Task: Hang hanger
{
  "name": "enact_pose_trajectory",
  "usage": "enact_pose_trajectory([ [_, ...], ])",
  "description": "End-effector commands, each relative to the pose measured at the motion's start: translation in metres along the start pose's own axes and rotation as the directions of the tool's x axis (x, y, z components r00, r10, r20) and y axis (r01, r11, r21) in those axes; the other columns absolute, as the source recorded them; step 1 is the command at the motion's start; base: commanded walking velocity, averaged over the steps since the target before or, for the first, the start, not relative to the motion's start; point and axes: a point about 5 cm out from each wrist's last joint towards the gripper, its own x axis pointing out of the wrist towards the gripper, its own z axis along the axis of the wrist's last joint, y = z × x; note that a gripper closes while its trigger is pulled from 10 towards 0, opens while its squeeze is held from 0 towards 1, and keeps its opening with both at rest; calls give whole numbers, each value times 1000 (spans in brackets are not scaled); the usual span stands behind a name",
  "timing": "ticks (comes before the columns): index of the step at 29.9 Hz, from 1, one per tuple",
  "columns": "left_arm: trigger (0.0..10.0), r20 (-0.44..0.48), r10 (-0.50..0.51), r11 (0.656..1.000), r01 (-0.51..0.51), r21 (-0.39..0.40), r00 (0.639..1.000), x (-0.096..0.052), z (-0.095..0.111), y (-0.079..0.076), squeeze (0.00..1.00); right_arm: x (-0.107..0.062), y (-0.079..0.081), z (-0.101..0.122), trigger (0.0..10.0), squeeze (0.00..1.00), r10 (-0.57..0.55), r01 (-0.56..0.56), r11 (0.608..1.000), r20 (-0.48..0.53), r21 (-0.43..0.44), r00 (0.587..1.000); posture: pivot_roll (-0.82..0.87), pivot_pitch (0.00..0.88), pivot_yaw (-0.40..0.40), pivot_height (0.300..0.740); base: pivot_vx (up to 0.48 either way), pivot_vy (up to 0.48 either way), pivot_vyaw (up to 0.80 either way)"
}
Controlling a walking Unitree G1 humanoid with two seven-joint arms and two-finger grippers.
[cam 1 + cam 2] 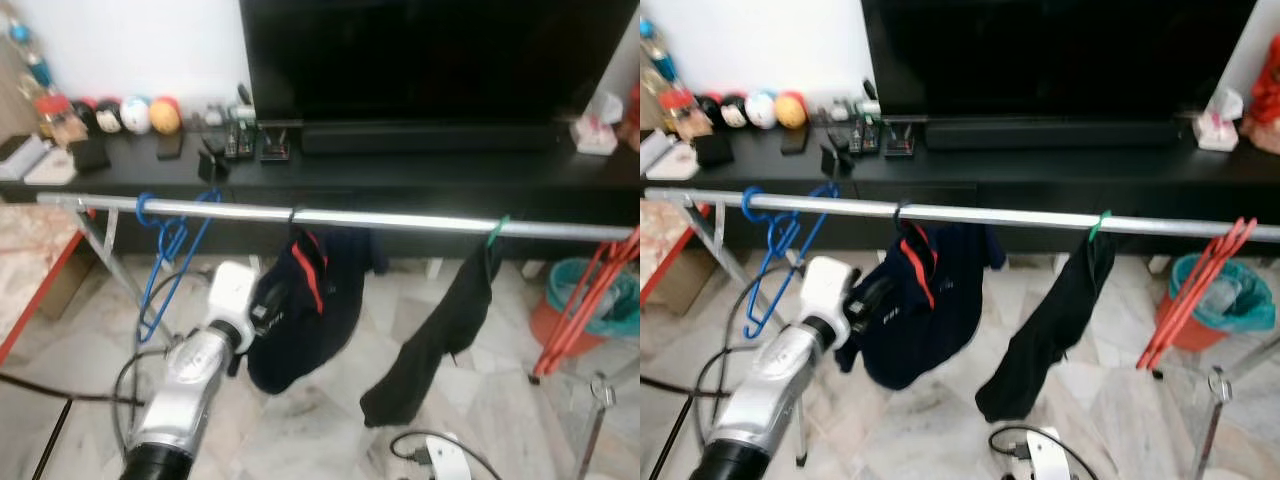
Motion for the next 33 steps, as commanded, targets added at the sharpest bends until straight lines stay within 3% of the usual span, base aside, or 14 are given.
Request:
enact_pose_trajectory([
  [1, 10000, 21, 5, 1000, -5, -1, 1000, -5, 6, 5, 1000, 0, 1, -2, 10000, 0, 4, -4, 1000, -8, -4, 1000, 77, 0, 37, 740, 0, 0, 0],
  [2, 10000, 2, 54, 999, -54, -1, 999, -24, 0, 17, 1000, 0, 0, -2, 10000, 0, 4, -4, 1000, -9, -8, 1000, 83, 0, 35, 740, 0, 0, 0],
  [3, 10000, -17, 84, 996, -84, 0, 996, -34, -5, 24, 839, 0, 0, -2, 10000, 0, 3, -3, 1000, -10, -8, 1000, 86, 0, 35, 740, 0, 0, 0],
  [4, 10000, -65, 121, 993, -121, 12, 991, -47, -17, 34, 0, 0, 0, -3, 10000, 0, 3, -3, 1000, -10, -11, 1000, 90, 0, 35, 740, 0, 0, 0],
  [6, 10000, -155, 149, 989, -148, 14, 977, -60, -33, 42, 0, 0, 0, -3, 10000, 0, 2, -3, 1000, -11, -12, 1000, 90, 0, 35, 740, 0, 0, 0],
  [7, 10000, -226, 232, 972, -233, 24, 946, -79, -54, 57, 0, 0, 0, -3, 10000, 0, 1, -1, 1000, -11, -12, 1000, 96, 0, 33, 740, 0, 0, 0],
  [9, 10000, -324, 314, 947, -320, 36, 893, -98, -77, 72, 0, 0, 0, -3, 10000, 0, -3, 3, 1000, -11, -12, 1000, 95, 0, 32, 740, 0, 0, 0],
  [13, 10000, -477, 379, 915, -398, 65, 793, -130, -115, 83, 0, -1, 0, -4, 10000, 0, -15, 15, 1000, -5, 8, 1000, 84, 0, 32, 740, 0, 0, 0],
  [14, 10000, -492, 367, 920, -387, 65, 789, -131, -118, 80, 0, -1, 0, -4, 10000, 0, -18, 18, 1000, -3, 15, 1000, 84, 0, 32, 740, 0, 0, 0],
  [18, 10000, -382, 254, 958, -285, -24, 889, -107, -95, 58, 0, -1, -1, -5, 10000, 0, -33, 33, 999, -2, 26, 999, 88, 0, 37, 740, 0, 0, 0],
  [21, 10000, -388, 257, 961, -277, 3, 885, -102, -97, 56, 0, -1, -1, -6, 10000, 0, -46, 46, 998, 2, 38, 999, 84, 0, 40, 740, 0, 0, 0],
  [30, 10000, -514, 389, 889, -458, -10, 764, -117, -135, 67, 0, -1, 1, -6, 10000, 0, -54, 54, 997, 11, 54, 998, 65, 0, 46, 740, 0, 0, 0],
  [32, 10000, -581, 441, 833, -553, -19, 684, -127, -149, 76, 0, -1, -1, -5, 10000, 0, -87, 85, 994, 24, 68, 996, 61, 0, 38, 740, 0, 0, 0],
  [33, 10000, -581, 441, 833, -553, -19, 684, -127, -149, 76, 0, -1, -1, -5, 10000, 0, -87, 85, 994, 24, 68, 996, 61, 0, 38, 740, 0, 0, 0],
])
